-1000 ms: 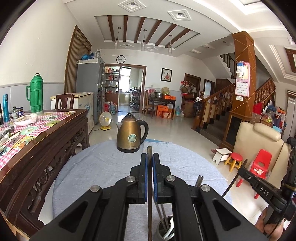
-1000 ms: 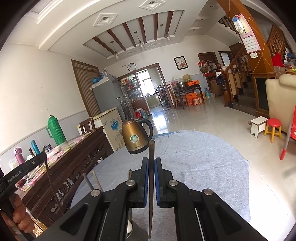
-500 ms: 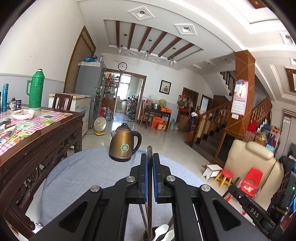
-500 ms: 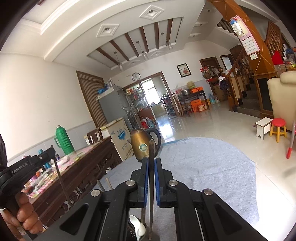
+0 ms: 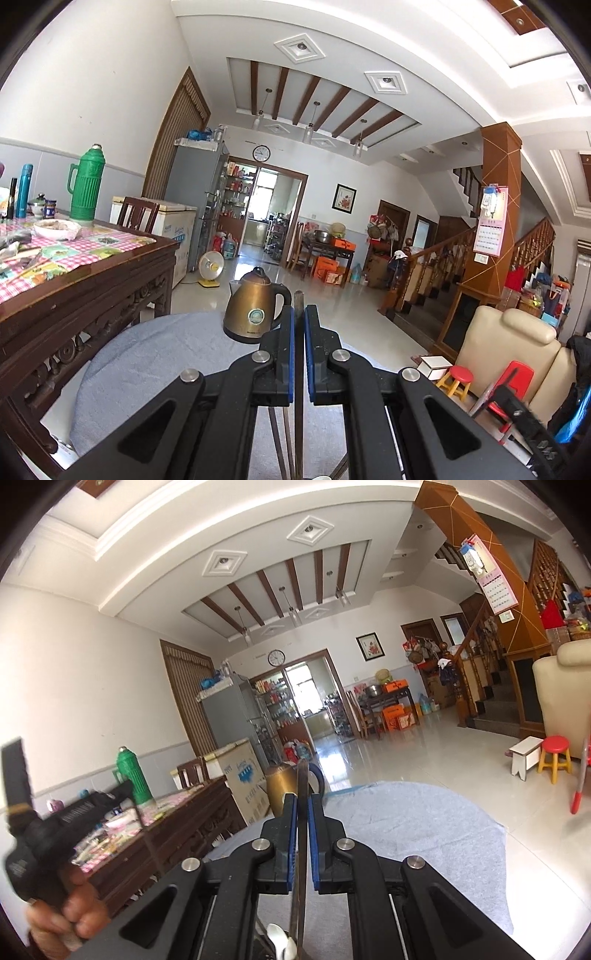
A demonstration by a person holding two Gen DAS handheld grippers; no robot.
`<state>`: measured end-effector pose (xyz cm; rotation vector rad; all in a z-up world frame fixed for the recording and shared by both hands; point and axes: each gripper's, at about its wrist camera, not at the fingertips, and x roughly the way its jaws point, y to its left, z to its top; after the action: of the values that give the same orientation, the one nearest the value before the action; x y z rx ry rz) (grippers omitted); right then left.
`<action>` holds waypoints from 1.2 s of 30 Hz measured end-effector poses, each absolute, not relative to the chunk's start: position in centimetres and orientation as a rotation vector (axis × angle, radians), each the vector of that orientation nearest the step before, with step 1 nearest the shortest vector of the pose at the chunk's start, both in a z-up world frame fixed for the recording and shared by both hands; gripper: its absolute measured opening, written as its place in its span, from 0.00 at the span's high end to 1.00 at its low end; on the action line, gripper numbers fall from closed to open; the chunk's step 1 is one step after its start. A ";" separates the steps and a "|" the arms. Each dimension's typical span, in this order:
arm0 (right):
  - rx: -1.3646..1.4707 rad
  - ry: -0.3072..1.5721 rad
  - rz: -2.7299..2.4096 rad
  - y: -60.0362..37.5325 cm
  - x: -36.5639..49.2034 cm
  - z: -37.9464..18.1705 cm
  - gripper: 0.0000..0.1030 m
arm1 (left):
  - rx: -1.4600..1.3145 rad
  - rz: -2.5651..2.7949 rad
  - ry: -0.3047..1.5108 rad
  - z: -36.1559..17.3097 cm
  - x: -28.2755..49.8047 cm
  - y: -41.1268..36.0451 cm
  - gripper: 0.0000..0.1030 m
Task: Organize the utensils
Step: 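Lower both chopsticks into the grey cup beside the spoons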
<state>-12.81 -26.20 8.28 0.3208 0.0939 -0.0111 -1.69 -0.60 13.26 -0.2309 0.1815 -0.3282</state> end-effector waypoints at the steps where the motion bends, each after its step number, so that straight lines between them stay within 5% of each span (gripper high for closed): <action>1: 0.325 0.085 -0.006 -26.1 -13.1 8.5 0.93 | -0.229 -0.320 0.185 13.0 -1.5 -0.8 0.95; 36: 0.274 0.238 0.051 -23.2 -11.8 4.7 0.93 | -0.169 -0.206 0.233 7.1 -0.9 -3.2 0.95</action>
<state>-11.77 -23.16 4.74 0.2740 0.2376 0.0511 -0.94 -3.17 7.15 -0.1687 0.2329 -0.2062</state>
